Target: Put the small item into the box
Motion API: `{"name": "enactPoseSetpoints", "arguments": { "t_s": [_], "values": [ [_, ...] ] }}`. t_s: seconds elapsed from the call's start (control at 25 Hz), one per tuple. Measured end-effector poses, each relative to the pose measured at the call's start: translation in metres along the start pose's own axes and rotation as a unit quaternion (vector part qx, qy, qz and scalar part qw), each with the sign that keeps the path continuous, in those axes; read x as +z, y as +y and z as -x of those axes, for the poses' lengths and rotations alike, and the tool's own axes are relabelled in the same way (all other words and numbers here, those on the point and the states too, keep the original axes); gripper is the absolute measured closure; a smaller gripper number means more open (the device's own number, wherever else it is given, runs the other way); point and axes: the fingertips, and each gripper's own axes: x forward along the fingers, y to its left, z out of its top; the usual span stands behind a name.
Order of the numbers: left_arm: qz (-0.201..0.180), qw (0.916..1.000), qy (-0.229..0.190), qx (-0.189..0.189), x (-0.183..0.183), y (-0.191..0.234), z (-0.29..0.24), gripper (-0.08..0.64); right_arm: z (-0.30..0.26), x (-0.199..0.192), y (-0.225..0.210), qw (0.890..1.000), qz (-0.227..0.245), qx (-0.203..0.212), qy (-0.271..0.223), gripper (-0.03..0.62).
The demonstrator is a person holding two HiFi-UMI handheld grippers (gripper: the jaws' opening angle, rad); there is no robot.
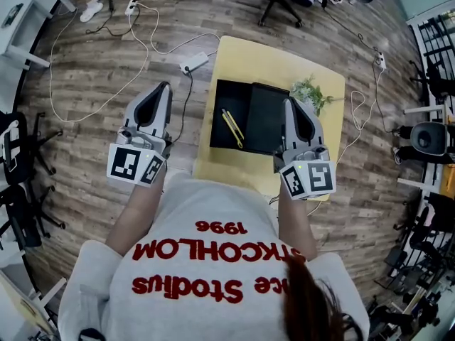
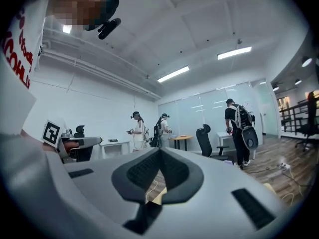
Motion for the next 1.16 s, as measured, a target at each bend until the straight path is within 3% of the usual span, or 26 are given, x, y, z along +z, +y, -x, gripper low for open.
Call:
{"name": "enactPoseSetpoints", "arguments": {
  "t_s": [0.4,1.16],
  "values": [
    [-0.005,1.0000,-0.001,-0.005,0.002,-0.003,-0.001,0.554,0.012,0.012,-0.002,0.999,0.009,-0.020,-0.024,0.589],
    [-0.016,0.9998,0.007,-0.012,-0.003,-0.012,-0.005,0.554,0.015,0.014,-0.007,0.999,0.007,-0.026,-0.025,0.589]
  ]
}}
